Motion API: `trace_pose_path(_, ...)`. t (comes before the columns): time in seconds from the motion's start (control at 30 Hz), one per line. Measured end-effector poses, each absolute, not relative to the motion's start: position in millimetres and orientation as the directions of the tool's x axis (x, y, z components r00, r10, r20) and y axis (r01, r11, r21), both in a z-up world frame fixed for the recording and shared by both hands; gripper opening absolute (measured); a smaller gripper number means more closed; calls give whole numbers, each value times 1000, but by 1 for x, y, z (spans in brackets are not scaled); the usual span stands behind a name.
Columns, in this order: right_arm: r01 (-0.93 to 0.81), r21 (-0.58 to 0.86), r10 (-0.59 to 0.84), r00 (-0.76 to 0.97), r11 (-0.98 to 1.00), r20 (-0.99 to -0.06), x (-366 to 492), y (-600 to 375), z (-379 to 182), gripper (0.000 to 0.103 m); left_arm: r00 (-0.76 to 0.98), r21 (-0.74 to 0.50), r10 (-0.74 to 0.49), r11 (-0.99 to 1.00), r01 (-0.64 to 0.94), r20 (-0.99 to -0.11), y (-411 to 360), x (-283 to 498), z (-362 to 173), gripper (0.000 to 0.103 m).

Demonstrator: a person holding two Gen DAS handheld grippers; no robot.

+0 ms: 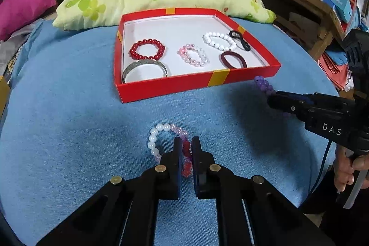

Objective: Organize jewelry
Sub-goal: 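Grasp the purple bead bracelet with the right gripper, then carry the purple and white-and-pink bracelets over the red box with both grippers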

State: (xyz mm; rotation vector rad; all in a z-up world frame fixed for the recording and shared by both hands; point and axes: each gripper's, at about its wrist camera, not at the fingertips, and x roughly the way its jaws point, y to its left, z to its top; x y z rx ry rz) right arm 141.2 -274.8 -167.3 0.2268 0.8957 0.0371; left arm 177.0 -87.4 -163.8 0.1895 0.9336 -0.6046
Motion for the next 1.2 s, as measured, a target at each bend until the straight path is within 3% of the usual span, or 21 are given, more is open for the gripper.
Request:
trace_pose_path(0.23, 46, 230, 149, 637, 972, -756, 141, -272, -162, 20, 467, -97, -386, 842, 531, -796, -77, 179, -155, 8)
trace_pose_path(0.3, 50, 233, 151, 630, 971, -762, 142, -273, -164, 20, 467, -79, -355, 855, 512, -810, -74, 182, -159, 18)
trace_pose_path(0.43, 59, 232, 145, 626, 971, -766, 142, -275, -166, 20, 466, -69, -336, 863, 501, -818, -71, 185, -164, 18)
trace_pose_path(0.47, 58, 234, 147, 625, 971, -766, 142, -275, -166, 20, 459, -73, -333, 864, 498, -824, -71, 186, -165, 25)
trace_pose_path(0.5, 57, 235, 149, 624, 970, -767, 142, -275, -166, 20, 443, -77, -326, 867, 492, -835, -71, 187, -167, 45)
trace_pose_path(0.57, 55, 232, 149, 624, 971, -768, 142, -274, -166, 20, 448, -59, -296, 880, 471, -844, -72, 188, -172, 68)
trace_pose_path(0.67, 53, 231, 149, 619, 971, -771, 141, -274, -167, 20, 443, -35, -281, 873, 486, -851, -77, 188, -179, 68)
trace_pose_path(0.73, 54, 231, 149, 616, 971, -774, 141, -274, -168, 20, 471, -1, -265, 872, 490, -841, -80, 186, -181, 67)
trace_pose_path(0.77, 56, 230, 148, 615, 971, -775, 141, -274, -169, 20, 479, 8, -261, 872, 489, -838, -80, 186, -181, 56)
trace_pose_path(0.8, 58, 230, 147, 615, 971, -775, 141, -274, -169, 20, 495, 18, -261, 872, 490, -829, -80, 185, -180, 35)
trace_pose_path(0.87, 57, 232, 149, 616, 971, -773, 141, -274, -169, 20, 484, -6, -286, 866, 501, -827, -79, 186, -178, 12)
trace_pose_path(0.9, 54, 233, 151, 620, 971, -770, 140, -274, -168, 20, 468, -42, -310, 865, 499, -827, -77, 187, -177, 7)
trace_pose_path(1.2, 24, 263, 181, 664, 965, -725, 136, -273, -156, 20, 533, -71, -382, 856, 513, -755, -74, 179, -146, 8)
